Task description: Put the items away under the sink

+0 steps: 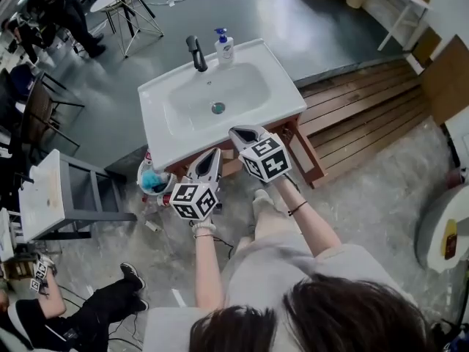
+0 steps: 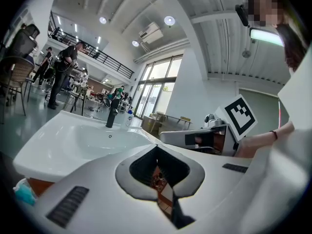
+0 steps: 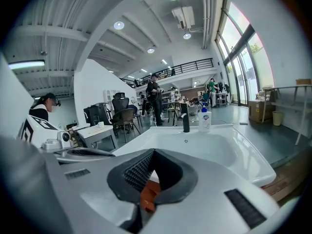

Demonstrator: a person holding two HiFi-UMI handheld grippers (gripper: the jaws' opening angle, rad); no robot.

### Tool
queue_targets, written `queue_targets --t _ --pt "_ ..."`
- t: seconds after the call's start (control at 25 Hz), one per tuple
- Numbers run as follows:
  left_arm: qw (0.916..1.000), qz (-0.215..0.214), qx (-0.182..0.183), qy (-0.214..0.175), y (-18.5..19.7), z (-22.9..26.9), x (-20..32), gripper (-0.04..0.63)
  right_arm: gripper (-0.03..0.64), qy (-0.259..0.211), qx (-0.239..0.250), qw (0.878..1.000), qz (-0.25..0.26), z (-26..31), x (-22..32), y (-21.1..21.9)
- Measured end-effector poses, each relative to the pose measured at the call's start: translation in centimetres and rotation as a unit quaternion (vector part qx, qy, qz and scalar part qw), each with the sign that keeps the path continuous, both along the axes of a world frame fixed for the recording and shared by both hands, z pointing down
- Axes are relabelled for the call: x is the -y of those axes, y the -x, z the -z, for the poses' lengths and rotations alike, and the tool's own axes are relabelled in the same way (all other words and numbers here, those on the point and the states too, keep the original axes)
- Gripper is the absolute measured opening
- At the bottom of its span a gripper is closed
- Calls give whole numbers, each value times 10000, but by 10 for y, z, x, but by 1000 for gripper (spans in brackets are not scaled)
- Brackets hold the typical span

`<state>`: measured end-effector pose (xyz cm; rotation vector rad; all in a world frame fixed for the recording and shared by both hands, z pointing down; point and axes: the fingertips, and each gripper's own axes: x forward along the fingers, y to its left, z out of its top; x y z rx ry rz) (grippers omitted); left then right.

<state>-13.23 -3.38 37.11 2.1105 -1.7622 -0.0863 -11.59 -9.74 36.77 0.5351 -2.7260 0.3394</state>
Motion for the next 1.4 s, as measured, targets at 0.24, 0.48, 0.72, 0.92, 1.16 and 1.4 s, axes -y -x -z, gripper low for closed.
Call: queue_targets --t 0.24,0.48,0.72,0.92,1.16,1.4 --pt "9999 -154 18 39 4 3 35 -3 15 60 115 9998 -118 5 35 6" --pt "9997 -218 -5 60 15 1 75 -3 15 142 145 9997 -163 2 72 16" --pt "9994 -316 53 95 23 1 110 -3 15 212 133 9995 -178 -1 106 21" --pt "9990 -385 164 138 29 0 137 -3 15 287 114 9994 -134 -7 129 28" --pt "9993 -290 151 178 32 -2 158 -3 15 344 119 9993 -42 -10 149 32" --pt "9991 -285 184 241 26 -4 170 -3 15 463 208 9987 -104 -12 164 27"
